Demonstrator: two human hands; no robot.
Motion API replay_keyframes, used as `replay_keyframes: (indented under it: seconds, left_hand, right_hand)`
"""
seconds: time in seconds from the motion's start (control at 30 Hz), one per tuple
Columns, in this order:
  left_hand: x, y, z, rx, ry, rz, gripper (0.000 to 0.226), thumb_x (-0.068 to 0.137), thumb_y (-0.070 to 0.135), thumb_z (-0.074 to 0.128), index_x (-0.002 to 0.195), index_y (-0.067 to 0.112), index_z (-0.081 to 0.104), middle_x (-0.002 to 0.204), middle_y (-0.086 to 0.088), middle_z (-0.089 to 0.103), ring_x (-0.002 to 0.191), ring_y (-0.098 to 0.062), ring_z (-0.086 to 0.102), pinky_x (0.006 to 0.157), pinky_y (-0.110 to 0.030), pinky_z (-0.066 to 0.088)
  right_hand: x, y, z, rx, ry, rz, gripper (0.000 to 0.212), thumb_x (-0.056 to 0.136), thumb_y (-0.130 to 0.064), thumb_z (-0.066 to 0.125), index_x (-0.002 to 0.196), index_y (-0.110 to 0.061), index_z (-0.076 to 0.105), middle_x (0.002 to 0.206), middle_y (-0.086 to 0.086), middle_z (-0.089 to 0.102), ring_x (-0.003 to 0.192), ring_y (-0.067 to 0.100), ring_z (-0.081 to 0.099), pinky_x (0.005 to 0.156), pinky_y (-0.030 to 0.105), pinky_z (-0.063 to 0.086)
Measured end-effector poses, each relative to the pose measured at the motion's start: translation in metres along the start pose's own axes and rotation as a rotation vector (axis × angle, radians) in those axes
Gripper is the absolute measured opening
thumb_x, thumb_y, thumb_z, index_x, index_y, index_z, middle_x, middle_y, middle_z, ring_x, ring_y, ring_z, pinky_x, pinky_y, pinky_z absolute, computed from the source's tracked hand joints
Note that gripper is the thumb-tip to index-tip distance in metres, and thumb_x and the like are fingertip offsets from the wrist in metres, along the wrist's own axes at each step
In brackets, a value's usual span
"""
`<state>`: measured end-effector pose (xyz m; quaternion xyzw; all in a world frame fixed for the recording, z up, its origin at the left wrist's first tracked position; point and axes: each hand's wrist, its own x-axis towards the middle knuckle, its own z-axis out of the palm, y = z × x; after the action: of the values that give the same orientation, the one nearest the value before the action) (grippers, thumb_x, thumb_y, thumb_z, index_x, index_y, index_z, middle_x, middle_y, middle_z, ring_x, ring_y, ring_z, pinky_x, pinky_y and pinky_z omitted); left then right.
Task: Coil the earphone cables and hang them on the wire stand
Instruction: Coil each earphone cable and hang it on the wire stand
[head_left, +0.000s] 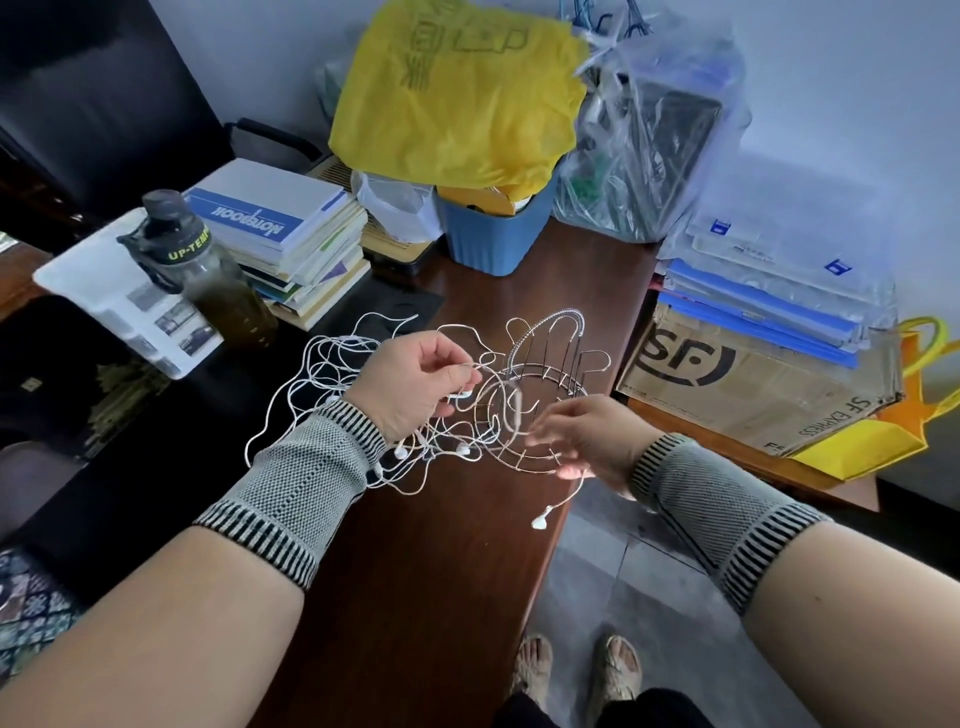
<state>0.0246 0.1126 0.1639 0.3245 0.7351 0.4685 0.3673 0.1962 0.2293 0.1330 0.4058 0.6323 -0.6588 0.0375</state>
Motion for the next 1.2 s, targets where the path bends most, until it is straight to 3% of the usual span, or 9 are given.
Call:
replay_keyframes:
  seconds: [0.13,0.43,0.6,0.7,0.77,0.83,0.97,1.07,1.2]
  left_hand:
    - [0.005,-0.006,-0.004,0.21,0.096,0.023,0.007,0.088,0.013,0.069,0.082,0.016,0.066,0.087,-0.002,0.069,0.08,-0.012,0.064,0.067,-0.032,0.061]
    - [0.005,0.002,0.006,0.465,-0.088,0.069,0.004,0.084,0.026,0.072,0.082,0.024,0.069,0.077,0.007,0.072,0.071,-0.002,0.063,0.072,-0.017,0.048]
    - [0.0,0.019,0.009,0.227,-0.196,0.083,0.008,0.09,0.019,0.067,0.082,0.019,0.069,0.064,0.006,0.069,0.047,-0.004,0.045,0.049,-0.015,0.038]
    - [0.002,0.023,0.01,0.264,-0.171,0.133,0.008,0.087,0.024,0.071,0.08,0.021,0.073,0.057,0.014,0.062,0.05,0.002,0.05,0.054,-0.01,0.039]
    - [0.001,0.025,0.011,0.267,-0.149,0.16,0.008,0.086,0.025,0.071,0.08,0.02,0.074,0.055,0.018,0.059,0.051,0.005,0.05,0.056,-0.009,0.038]
    - [0.001,0.028,0.011,0.248,-0.106,0.173,0.01,0.088,0.024,0.07,0.08,0.018,0.072,0.048,0.02,0.054,0.045,0.004,0.048,0.051,-0.007,0.035]
    - [0.004,0.029,-0.002,0.227,0.087,0.178,0.01,0.087,0.027,0.07,0.077,0.026,0.071,0.061,0.017,0.067,0.06,0.001,0.061,0.059,-0.014,0.047]
    - [0.007,0.023,-0.005,0.294,0.132,0.174,0.011,0.086,0.029,0.071,0.075,0.028,0.07,0.078,-0.003,0.073,0.081,-0.027,0.067,0.078,-0.04,0.055]
    - [0.009,0.021,-0.001,0.313,0.19,0.175,0.012,0.087,0.028,0.07,0.075,0.025,0.069,0.075,-0.002,0.071,0.072,-0.02,0.063,0.077,-0.039,0.054]
  right_hand:
    - [-0.007,-0.003,-0.02,0.403,0.082,-0.058,0.023,0.084,0.006,0.048,0.063,-0.002,0.052,0.061,0.008,0.047,0.052,0.016,0.042,0.05,0.025,0.043]
    - [-0.012,-0.003,-0.031,0.816,0.093,-0.08,0.033,0.081,-0.008,0.035,0.05,-0.01,0.047,0.085,0.02,0.068,0.083,0.033,0.069,0.072,0.035,0.049]
    - [-0.016,-0.01,-0.022,0.53,0.099,-0.055,0.015,0.084,-0.002,0.043,0.091,-0.005,0.056,0.085,0.01,0.072,0.064,0.029,0.068,0.07,0.036,0.051]
    - [-0.016,-0.015,-0.015,0.447,-0.027,-0.079,0.051,0.07,-0.007,0.062,0.12,-0.012,0.057,0.106,0.012,0.065,0.047,0.018,0.054,0.063,0.032,0.051]
    - [-0.019,-0.022,-0.01,0.366,-0.149,-0.089,0.057,0.062,-0.01,0.075,0.118,-0.012,0.06,0.096,0.018,0.058,0.047,0.014,0.041,0.055,0.026,0.042]
    - [-0.021,-0.028,-0.009,0.169,-0.208,-0.112,0.036,0.072,-0.013,0.077,0.105,-0.004,0.065,0.077,0.014,0.06,0.052,0.013,0.039,0.053,0.024,0.034]
    - [-0.025,-0.032,-0.024,0.089,-0.101,-0.178,0.012,0.074,-0.02,0.074,0.065,-0.013,0.069,0.071,0.01,0.058,0.068,0.018,0.053,0.076,0.032,0.045]
    - [-0.023,-0.033,-0.034,0.253,0.03,-0.211,0.015,0.084,-0.009,0.065,0.069,-0.008,0.065,0.063,0.007,0.059,0.066,0.021,0.059,0.081,0.037,0.049]
    - [-0.02,-0.035,-0.038,0.163,0.171,-0.268,0.009,0.085,-0.005,0.068,0.079,-0.001,0.063,0.062,0.006,0.055,0.054,0.014,0.049,0.06,0.027,0.048]
